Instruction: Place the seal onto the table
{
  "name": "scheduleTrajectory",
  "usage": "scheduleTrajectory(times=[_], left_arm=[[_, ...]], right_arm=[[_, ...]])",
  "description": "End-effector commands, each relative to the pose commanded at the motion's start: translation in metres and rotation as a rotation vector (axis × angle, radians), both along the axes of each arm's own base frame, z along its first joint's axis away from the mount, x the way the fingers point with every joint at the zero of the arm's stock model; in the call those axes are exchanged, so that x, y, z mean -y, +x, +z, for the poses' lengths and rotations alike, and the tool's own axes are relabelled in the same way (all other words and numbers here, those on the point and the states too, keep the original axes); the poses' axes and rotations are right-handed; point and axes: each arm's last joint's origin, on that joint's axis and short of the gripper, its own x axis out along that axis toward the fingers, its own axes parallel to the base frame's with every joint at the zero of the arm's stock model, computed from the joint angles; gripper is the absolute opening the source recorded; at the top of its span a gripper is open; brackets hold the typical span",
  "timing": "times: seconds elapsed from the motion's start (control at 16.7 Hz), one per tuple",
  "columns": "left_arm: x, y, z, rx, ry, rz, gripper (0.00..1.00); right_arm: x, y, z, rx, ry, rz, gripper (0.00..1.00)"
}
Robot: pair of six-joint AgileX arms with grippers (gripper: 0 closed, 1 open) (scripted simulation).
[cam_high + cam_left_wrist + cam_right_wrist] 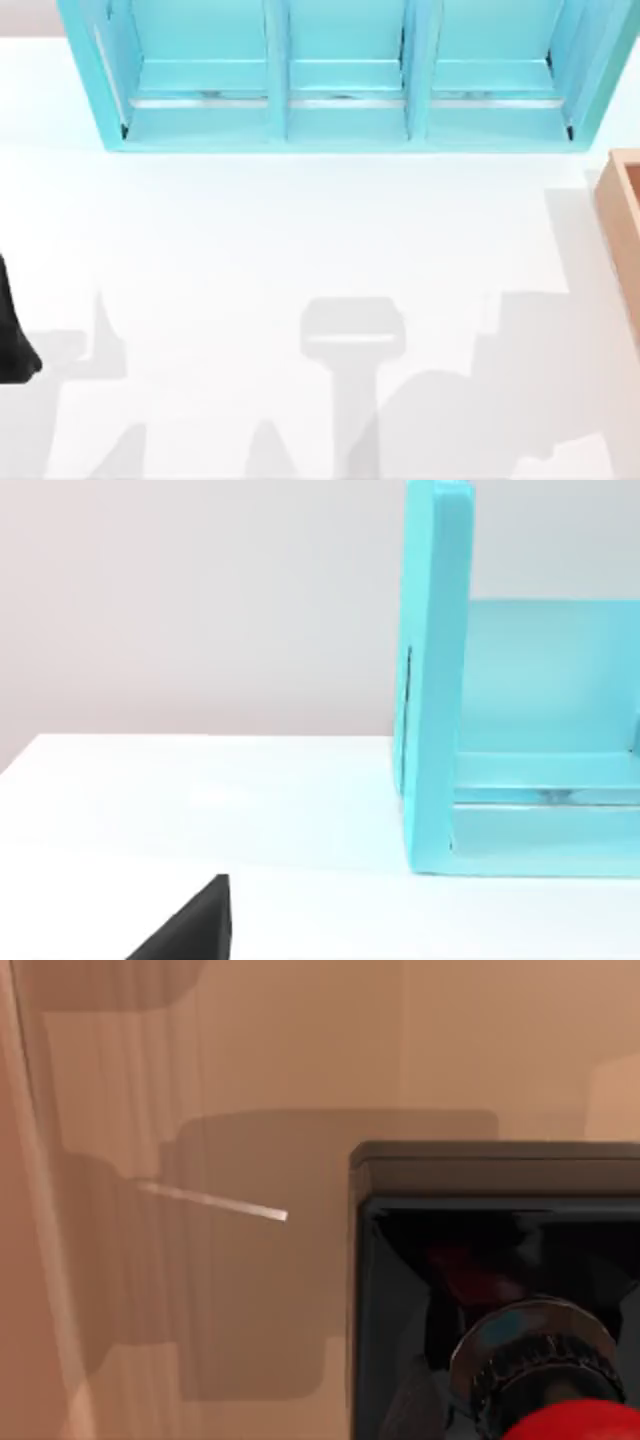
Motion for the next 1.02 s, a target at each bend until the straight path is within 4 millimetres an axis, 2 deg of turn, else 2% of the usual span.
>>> scheduleTrajectory(times=[0.24,0.42,0.54,0.66,0.9,1.02], left_arm=[[0.0,0.0,0.0,0.0,0.0,0.0,1.0],[0.0,0.0,0.0,0.0,0.0,0.0,1.0],[0.0,0.0,0.0,0.0,0.0,0.0,1.0],[0.0,0.0,0.0,0.0,0.0,0.0,1.0],[0.0,0.0,0.0,0.0,0.0,0.0,1.0],[0.0,0.0,0.0,0.0,0.0,0.0,1.0]], right_arm=[[-0.056,0.009,0.053,-0.019,0.002,0.001,0.0],[-0.1,-0.002,0.094,-0.021,0.0,0.0,0.0],[-0.118,-0.011,0.114,-0.008,0.0,0.0,0.0],[-0.124,-0.015,0.122,0.0,0.001,0.0,0.0],[-0.123,-0.013,0.12,-0.004,0.002,-0.005,0.0],[-0.128,-0.003,0.119,0.005,0.003,-0.005,0.0]])
